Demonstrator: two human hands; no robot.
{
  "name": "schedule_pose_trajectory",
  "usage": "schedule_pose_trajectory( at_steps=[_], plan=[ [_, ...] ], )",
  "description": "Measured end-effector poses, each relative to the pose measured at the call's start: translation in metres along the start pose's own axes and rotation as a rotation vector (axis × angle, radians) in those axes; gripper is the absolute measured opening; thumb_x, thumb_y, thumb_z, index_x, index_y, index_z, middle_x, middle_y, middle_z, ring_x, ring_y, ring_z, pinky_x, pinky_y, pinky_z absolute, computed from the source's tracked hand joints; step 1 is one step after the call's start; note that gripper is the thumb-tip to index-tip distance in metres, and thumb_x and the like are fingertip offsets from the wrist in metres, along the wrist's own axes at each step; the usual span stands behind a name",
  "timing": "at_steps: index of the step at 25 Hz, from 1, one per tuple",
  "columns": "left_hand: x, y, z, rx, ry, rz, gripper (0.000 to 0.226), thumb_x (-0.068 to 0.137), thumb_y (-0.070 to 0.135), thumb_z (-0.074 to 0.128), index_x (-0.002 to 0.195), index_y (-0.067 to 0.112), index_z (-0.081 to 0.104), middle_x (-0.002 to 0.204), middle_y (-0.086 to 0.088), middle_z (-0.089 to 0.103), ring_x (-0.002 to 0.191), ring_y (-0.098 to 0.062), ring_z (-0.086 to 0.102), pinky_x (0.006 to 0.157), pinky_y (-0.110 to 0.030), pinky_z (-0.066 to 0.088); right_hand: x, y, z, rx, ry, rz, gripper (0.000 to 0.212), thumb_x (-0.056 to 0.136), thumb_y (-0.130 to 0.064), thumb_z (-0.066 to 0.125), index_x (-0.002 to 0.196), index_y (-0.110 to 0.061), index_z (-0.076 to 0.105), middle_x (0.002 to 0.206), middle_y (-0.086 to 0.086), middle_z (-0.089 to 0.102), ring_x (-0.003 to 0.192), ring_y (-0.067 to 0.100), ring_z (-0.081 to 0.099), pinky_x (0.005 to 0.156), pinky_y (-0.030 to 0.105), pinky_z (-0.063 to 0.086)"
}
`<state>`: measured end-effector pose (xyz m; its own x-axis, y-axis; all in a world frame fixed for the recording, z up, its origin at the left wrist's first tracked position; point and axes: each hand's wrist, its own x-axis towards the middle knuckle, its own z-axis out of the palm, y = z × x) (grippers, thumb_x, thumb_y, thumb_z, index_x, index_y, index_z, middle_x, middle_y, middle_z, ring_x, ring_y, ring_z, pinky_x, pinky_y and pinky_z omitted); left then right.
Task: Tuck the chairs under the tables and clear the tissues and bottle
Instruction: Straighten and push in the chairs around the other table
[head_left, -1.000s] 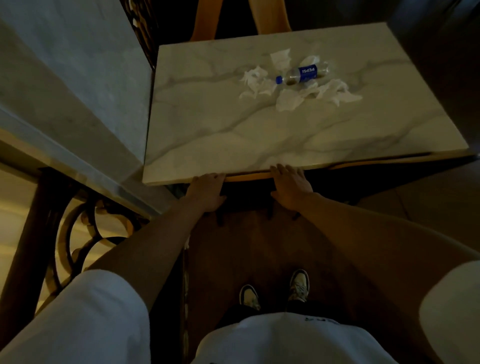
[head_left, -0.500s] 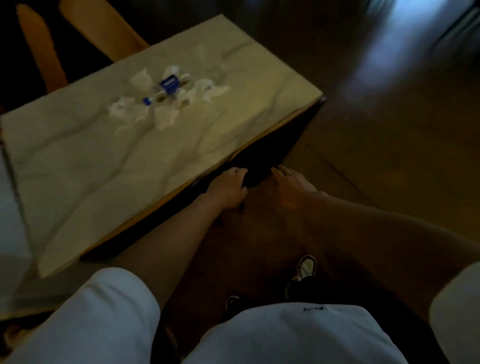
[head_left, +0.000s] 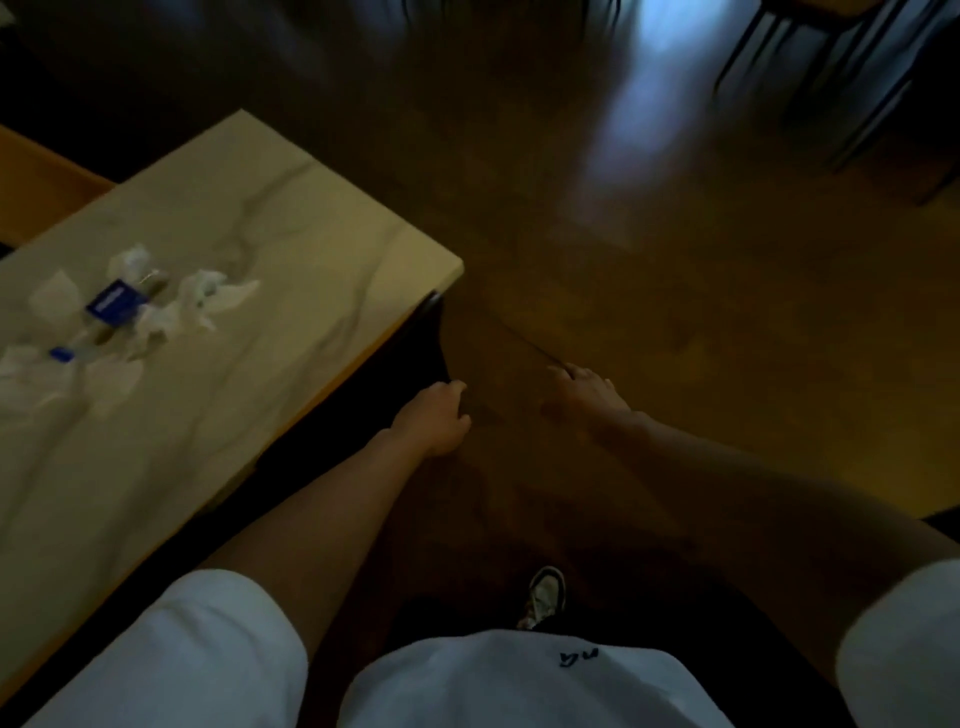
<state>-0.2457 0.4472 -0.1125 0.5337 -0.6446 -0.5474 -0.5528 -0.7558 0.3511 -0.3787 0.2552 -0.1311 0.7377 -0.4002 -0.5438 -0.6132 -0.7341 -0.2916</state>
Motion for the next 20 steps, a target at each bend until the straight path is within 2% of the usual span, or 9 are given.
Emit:
schedule_pose_trajectory(
  at_steps=[4, 7, 12, 20],
  plan=[
    [0.067, 0.041, -0.026, 0.044, -0.015, -0.001, 0.056, 0.103, 0.035, 0.049, 0.153, 0.021, 0.029, 0.154, -0.009, 0.036, 0.133, -0.029, 0.046, 0.1, -0.04, 0.048, 0.05, 0.035, -0.053, 0.026, 0.02, 0.026, 0.067, 0.099, -0.049, 0.046, 0.155, -0.022, 0.022, 0.165, 0.01, 0.013, 0.15, 0.034, 0.014, 0.121, 0.054, 0.014],
    [0.127, 0.07, -0.056, 0.077, -0.029, 0.046, 0.057, 0.103, 0.033, 0.049, 0.154, 0.019, 0.029, 0.155, -0.01, 0.035, 0.137, -0.03, 0.042, 0.106, -0.042, 0.044, 0.098, 0.053, -0.094, 0.053, 0.025, 0.043, 0.066, 0.099, -0.048, 0.047, 0.155, -0.023, 0.023, 0.165, 0.009, 0.013, 0.15, 0.033, 0.014, 0.121, 0.054, 0.015],
    [0.241, 0.106, -0.118, 0.078, 0.035, 0.129, 0.058, 0.101, 0.03, 0.052, 0.153, 0.018, 0.03, 0.153, -0.012, 0.038, 0.139, -0.031, 0.04, 0.109, -0.044, 0.041, 0.185, 0.066, -0.165, -0.005, 0.065, 0.073, 0.063, 0.099, -0.045, 0.048, 0.153, -0.019, 0.027, 0.164, 0.008, 0.017, 0.149, 0.032, 0.017, 0.121, 0.054, 0.017],
    [0.381, 0.096, -0.215, -0.019, -0.007, 0.04, 0.058, 0.1, 0.029, 0.054, 0.153, 0.017, 0.032, 0.152, -0.013, 0.039, 0.138, -0.031, 0.041, 0.109, -0.044, 0.042, 0.33, 0.066, -0.267, -0.07, 0.045, 0.046, 0.065, 0.098, -0.045, 0.048, 0.153, -0.02, 0.025, 0.163, 0.008, 0.019, 0.149, 0.032, 0.018, 0.12, 0.054, 0.018]
  ],
)
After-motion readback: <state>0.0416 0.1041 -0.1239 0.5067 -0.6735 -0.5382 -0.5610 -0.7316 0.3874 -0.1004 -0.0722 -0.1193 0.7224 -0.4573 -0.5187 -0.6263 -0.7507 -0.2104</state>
